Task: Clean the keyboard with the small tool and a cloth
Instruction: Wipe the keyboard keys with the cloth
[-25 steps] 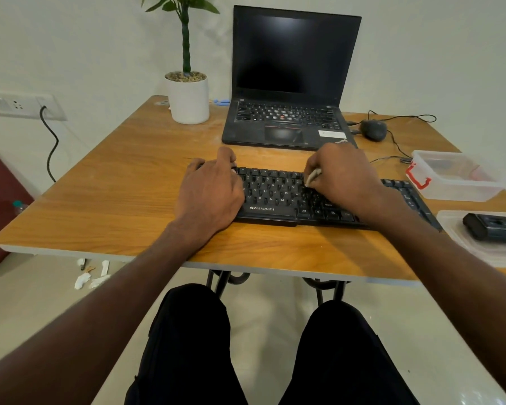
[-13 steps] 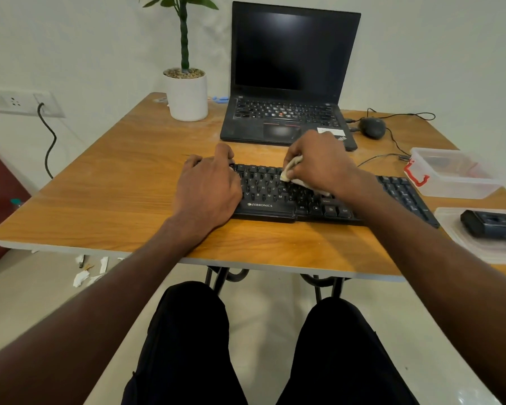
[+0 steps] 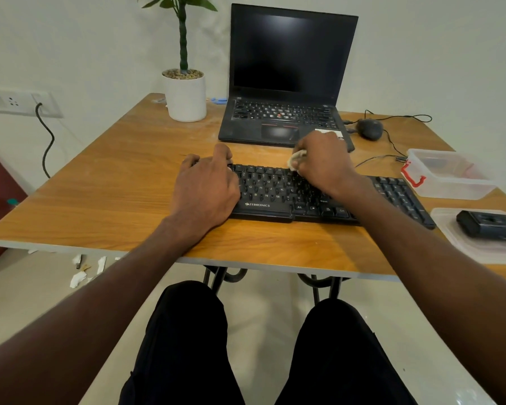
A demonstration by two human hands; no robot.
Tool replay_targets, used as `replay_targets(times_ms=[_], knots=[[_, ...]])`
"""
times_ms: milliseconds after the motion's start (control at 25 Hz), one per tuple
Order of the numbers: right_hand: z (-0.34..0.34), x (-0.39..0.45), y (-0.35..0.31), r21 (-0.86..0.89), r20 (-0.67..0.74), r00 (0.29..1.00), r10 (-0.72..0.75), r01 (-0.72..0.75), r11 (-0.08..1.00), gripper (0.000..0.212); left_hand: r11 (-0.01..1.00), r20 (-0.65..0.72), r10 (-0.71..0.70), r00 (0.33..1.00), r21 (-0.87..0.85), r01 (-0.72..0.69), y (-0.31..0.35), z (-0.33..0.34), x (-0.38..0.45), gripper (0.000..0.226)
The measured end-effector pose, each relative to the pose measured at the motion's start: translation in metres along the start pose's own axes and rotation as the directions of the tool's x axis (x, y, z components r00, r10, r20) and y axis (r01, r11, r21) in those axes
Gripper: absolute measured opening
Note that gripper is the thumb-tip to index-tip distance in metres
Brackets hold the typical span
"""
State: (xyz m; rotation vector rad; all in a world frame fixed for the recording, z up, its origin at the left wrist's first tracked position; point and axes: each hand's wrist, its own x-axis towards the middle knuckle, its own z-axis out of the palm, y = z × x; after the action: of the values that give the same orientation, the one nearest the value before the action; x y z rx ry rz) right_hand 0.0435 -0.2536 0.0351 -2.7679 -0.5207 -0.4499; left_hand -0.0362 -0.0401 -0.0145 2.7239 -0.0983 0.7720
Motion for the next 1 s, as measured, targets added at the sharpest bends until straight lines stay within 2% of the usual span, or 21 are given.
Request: replay_targets(times_ms=[120,280,440,520,600,640,720,800,840,920,1000], knots=[[-0.007,-0.011,-0.007,-0.007,0.162,0.979,-0.120,0.123,0.992,0.019,1.000,-0.008,-0.014,1.000,-0.007,0.014,0.000,0.000,-0.001,0.030],[-0.029,-0.011,0.016,-0.024,0.145,0.989,-0.025,0.029,0.999,0.015,1.000,0.000,-0.010,1.000,0.007,0.010,0.001,-0.001,-0.001,0.030],[-0.023,-0.018,-0.001,0.154,0.258,0.957,-0.136,0.098,0.983,0.016,1.000,-0.003,-0.007,1.000,-0.012,0.007,0.000,0.000,-0.001,0.029],[-0.028,-0.016,0.008,0.054,0.236,0.970,-0.050,0.039,0.998,0.017,1.000,-0.009,-0.001,1.000,-0.015,0.001,0.000,0.000,-0.001,0.028],[-0.037,-0.010,0.016,-0.132,0.213,0.975,0.066,-0.039,0.990,0.018,1.000,-0.011,-0.001,1.000,-0.011,0.001,0.000,0.000,-0.001,0.028],[-0.038,-0.007,0.014,-0.212,0.194,0.978,0.081,-0.039,0.976,0.018,1.000,-0.007,0.000,1.000,-0.011,0.000,0.000,0.000,-0.001,0.027],[-0.034,-0.003,-0.001,-0.263,0.212,0.977,0.011,0.046,0.964,0.017,1.000,-0.004,0.004,1.000,-0.017,-0.004,-0.001,0.000,-0.001,0.028],[-0.029,-0.005,-0.011,-0.184,0.263,0.962,-0.069,0.120,0.975,0.015,1.000,0.003,0.008,1.000,-0.009,-0.008,-0.001,0.000,-0.001,0.029],[-0.028,-0.005,-0.009,-0.105,0.265,0.961,-0.082,0.113,0.988,0.017,1.000,0.006,0.006,1.000,-0.002,-0.006,-0.001,-0.001,-0.001,0.030],[-0.027,-0.004,0.002,0.049,0.185,0.981,-0.065,0.057,0.997,0.017,1.000,0.004,0.001,1.000,0.011,-0.001,-0.001,-0.001,-0.001,0.029],[-0.022,-0.006,0.006,0.110,0.072,0.997,-0.041,0.033,0.993,0.016,1.000,0.007,0.003,1.000,0.017,-0.003,0.000,-0.001,-0.001,0.027]])
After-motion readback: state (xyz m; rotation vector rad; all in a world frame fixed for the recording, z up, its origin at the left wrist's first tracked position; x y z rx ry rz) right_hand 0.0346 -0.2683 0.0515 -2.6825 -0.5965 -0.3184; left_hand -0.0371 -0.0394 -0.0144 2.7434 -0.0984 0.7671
